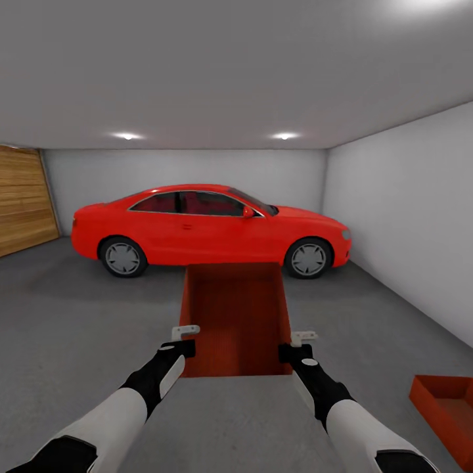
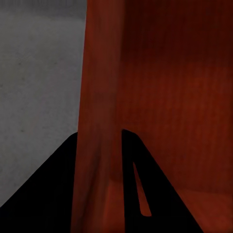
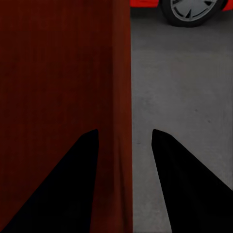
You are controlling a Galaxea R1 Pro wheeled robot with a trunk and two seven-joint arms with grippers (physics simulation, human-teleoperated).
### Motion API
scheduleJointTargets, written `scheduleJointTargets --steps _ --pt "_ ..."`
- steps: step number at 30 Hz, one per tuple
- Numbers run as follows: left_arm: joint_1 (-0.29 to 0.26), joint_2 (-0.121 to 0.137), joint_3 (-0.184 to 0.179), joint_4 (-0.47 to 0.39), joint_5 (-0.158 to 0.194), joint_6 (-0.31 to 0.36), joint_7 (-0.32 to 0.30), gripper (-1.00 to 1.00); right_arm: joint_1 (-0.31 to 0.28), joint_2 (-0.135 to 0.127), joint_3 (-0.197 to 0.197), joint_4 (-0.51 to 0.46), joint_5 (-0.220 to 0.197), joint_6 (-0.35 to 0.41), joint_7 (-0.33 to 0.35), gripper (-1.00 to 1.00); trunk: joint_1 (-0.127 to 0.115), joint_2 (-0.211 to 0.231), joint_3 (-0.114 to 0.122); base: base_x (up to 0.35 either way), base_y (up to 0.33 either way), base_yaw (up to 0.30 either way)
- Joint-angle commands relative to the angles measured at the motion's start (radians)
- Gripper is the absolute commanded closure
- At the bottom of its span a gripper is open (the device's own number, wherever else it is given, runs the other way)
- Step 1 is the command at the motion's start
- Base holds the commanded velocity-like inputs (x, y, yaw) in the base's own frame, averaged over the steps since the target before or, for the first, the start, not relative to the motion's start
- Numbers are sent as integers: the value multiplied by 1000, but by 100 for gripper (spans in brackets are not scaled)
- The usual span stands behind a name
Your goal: Move the two storage containers from the living room to the garage. In the garage, place one container on the floor and stack the other container on top of it (either order is fine).
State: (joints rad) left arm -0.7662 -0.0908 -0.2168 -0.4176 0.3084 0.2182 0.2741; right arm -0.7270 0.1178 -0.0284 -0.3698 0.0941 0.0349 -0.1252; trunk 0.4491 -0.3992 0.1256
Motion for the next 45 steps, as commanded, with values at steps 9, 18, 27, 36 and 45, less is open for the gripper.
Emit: scheduleJointTargets --steps 9,18,27,36,45 --pt "-1 2 7 -4 -26 -53 22 100 0 0 -41 0 13 -1 -22 100 1 -1 0 321 0 0" --pt "-1 2 7 -4 -26 -53 22 100 0 0 -41 0 13 -1 -22 100 1 -1 0 321 0 0" --pt "-1 2 7 -4 -26 -53 22 100 0 3 -41 0 13 8 -24 100 1 -1 0 321 0 -139" --pt "-1 2 7 -4 -26 -53 22 100 0 3 -41 0 13 8 -24 100 1 -1 0 321 0 -235" --pt "-1 2 7 -4 -26 -53 21 100 0 2 -41 0 13 8 -24 100 1 -1 0 321 0 -238"
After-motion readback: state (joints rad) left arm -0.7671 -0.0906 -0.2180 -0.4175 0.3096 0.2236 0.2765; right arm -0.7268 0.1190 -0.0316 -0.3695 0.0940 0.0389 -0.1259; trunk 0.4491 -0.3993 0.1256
